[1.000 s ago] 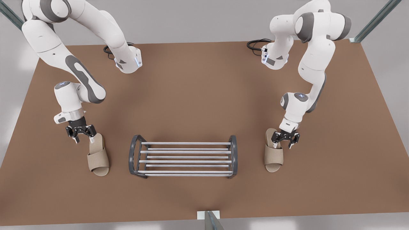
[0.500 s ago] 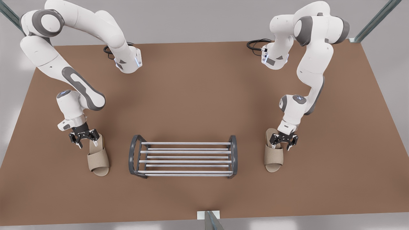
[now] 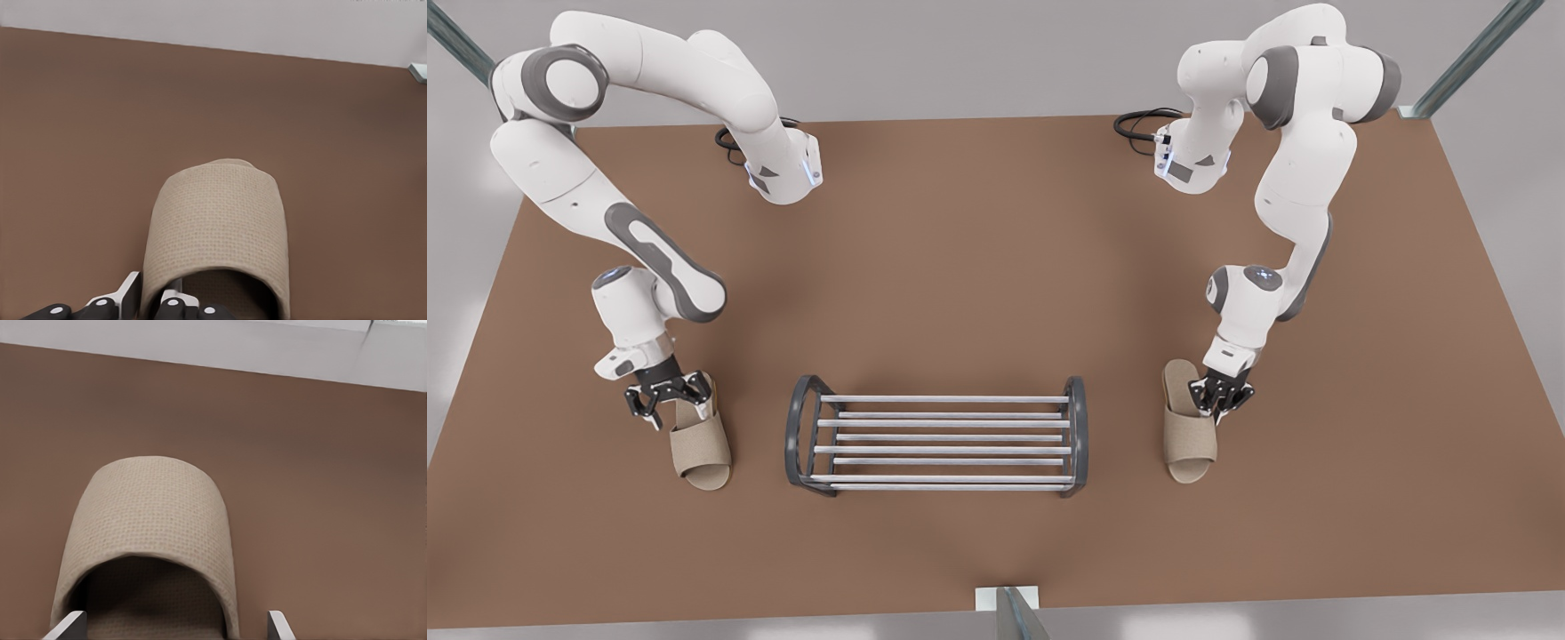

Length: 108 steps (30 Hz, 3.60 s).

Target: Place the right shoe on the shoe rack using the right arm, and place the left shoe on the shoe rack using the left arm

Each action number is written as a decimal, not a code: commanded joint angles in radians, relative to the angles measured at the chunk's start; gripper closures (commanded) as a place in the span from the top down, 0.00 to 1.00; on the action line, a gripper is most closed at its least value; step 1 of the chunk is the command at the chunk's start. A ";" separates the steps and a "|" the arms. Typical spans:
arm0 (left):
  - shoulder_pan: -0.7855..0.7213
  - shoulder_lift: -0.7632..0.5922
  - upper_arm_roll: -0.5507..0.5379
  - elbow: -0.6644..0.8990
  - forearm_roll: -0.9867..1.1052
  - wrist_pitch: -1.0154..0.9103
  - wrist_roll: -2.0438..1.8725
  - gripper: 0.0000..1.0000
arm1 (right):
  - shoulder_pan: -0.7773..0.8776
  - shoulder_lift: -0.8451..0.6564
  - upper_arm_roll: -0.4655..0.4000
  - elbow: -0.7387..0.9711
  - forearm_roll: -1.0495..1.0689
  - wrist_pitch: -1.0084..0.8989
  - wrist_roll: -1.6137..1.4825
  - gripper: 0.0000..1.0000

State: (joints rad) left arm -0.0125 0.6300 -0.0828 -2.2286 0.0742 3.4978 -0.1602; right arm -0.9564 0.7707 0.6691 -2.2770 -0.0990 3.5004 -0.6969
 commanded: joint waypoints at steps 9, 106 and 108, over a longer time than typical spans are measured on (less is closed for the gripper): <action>0.009 -0.007 -0.002 0.014 -0.008 -0.002 -0.006 0.21 | 0.001 0.018 -0.036 0.021 -0.008 0.000 -0.122 1.00; 0.020 -0.431 -0.022 0.816 -0.080 -1.942 0.177 1.00 | 0.249 -0.668 0.211 0.422 0.085 -1.221 1.099 0.21; 0.022 -0.421 -0.022 0.816 -0.080 -1.876 0.171 1.00 | 0.393 -0.541 0.207 0.616 -0.134 -1.380 1.356 0.21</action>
State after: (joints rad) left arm 0.0091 0.2049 -0.1037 -1.4143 -0.0057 1.5619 -0.2194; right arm -0.6039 0.2000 0.8730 -1.7208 -0.0875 2.4726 -0.1430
